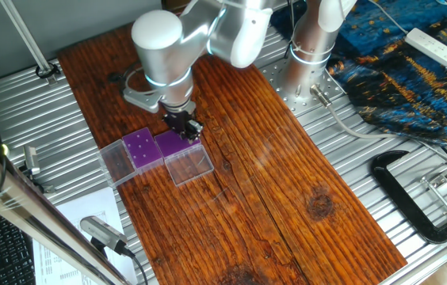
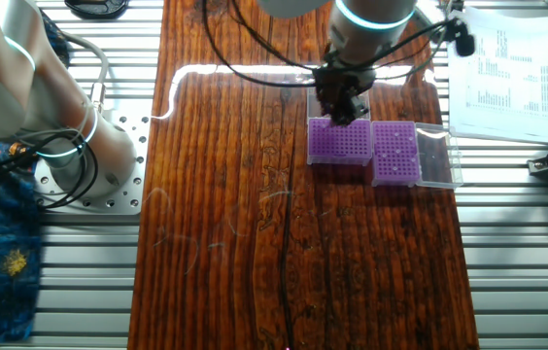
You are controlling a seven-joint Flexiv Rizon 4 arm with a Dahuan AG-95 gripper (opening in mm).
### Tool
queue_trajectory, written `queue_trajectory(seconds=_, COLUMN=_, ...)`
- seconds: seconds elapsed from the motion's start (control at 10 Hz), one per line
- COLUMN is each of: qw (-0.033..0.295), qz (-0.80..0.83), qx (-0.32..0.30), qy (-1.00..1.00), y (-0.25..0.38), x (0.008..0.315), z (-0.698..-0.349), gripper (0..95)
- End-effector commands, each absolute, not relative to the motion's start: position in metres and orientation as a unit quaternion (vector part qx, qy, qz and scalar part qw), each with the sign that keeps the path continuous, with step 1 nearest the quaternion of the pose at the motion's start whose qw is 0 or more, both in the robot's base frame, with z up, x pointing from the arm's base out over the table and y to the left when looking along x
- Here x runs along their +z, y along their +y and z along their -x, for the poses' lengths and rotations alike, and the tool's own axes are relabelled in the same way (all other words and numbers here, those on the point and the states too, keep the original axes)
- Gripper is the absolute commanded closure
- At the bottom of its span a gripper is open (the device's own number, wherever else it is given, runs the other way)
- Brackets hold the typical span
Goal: Transfer all small pipette tips from one holder to another
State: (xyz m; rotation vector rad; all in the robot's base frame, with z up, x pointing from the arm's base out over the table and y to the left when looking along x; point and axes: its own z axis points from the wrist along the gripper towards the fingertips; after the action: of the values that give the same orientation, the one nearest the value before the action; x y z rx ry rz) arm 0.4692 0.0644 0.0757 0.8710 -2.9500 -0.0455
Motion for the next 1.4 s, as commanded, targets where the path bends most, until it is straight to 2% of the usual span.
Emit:
queue_trajectory(seconds=0.1, qw=0.036, qz=-0.286, qx=-0.013, qy=-0.958, y=0.069, x=0.081, z=-0.487, gripper=76.0)
queue_trajectory(seconds=0.6, qw=0.032, qz=-0.316, qx=-0.018, qy=-0.948, y=0.061, x=0.081, z=-0.521, gripper=76.0)
queue_trajectory(seconds=1.4, qw=0.028, qz=-0.329, qx=-0.025, qy=-0.944, y=0.055, x=0.074, z=-0.527, gripper=76.0)
